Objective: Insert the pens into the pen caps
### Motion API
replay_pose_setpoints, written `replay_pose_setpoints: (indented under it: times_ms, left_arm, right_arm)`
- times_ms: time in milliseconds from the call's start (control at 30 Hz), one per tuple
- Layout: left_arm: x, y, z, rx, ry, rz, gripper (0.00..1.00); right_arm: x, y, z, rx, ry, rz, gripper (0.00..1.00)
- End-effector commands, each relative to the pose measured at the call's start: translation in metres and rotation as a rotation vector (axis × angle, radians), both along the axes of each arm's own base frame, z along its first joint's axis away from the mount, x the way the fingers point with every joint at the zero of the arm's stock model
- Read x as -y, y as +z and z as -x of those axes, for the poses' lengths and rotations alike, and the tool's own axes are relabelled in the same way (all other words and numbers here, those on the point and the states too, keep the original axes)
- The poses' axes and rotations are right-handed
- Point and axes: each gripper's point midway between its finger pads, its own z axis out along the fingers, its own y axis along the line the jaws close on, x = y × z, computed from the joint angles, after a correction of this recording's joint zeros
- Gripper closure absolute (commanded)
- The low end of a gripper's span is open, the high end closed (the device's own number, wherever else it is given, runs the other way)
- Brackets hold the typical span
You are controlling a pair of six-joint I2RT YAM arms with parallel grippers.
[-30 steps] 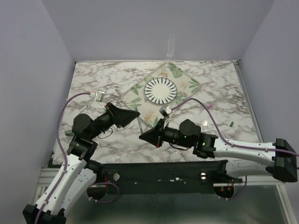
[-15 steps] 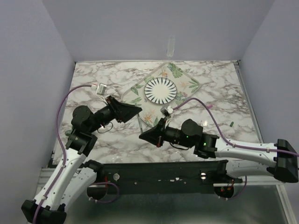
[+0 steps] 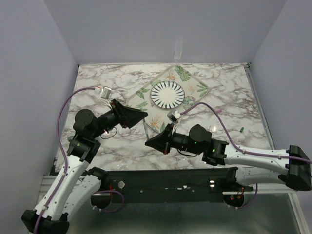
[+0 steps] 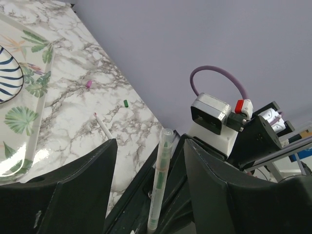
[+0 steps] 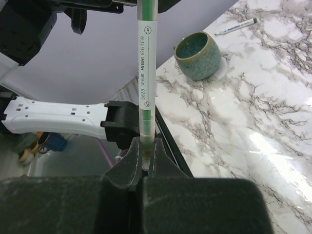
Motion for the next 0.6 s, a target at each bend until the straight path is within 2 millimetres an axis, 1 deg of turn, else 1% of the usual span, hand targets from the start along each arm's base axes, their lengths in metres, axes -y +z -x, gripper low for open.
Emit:
replay_pose_setpoints:
  times_ms: [0,100,200,300,400,433,500,533,567]
  left_arm:
    - [-0.004,0.012,-0.003,0.037,0.036,-0.004,0.33]
    - [-0.003,0.012,-0.004,0.035,0.038,-0.006,0.33]
    - [-0.003,0.012,-0.005,0.036,0.041,-0.007,0.35]
    - [-0.004,0.012,-0.006,0.039,0.046,-0.01,0.43]
    - [-0.004,0.01,-0.006,0.035,0.043,-0.015,0.61]
    - [-0.003,0.009,-0.006,0.035,0.039,-0.016,0.75]
    - [-0.002,0.007,-0.004,0.025,0.025,-0.011,0.88]
    - [-0.001,0.006,-0.003,0.021,0.018,-0.006,1.0]
    - [-0.001,0.006,-0.001,0.017,0.011,-0.001,1.0]
  right_arm:
    - [0.0,-0.008,0.006,-0.017,0.027,0.007,0.99]
    - [0.001,-0.011,0.007,-0.024,0.031,0.009,0.99]
    - [0.001,-0.012,0.007,-0.028,0.031,0.01,0.99]
    - [0.001,-0.011,0.007,-0.031,0.031,0.009,0.99]
    - [0.001,-0.011,0.008,-0.029,0.036,0.009,0.99]
    - [0.001,-0.01,0.008,-0.028,0.034,0.01,0.99]
    - [0.001,-0.006,0.006,-0.025,0.027,0.004,0.99]
    - [0.001,-0.004,0.005,-0.023,0.021,0.002,0.99]
    - [0.002,0.0,0.002,-0.019,0.006,-0.005,0.99]
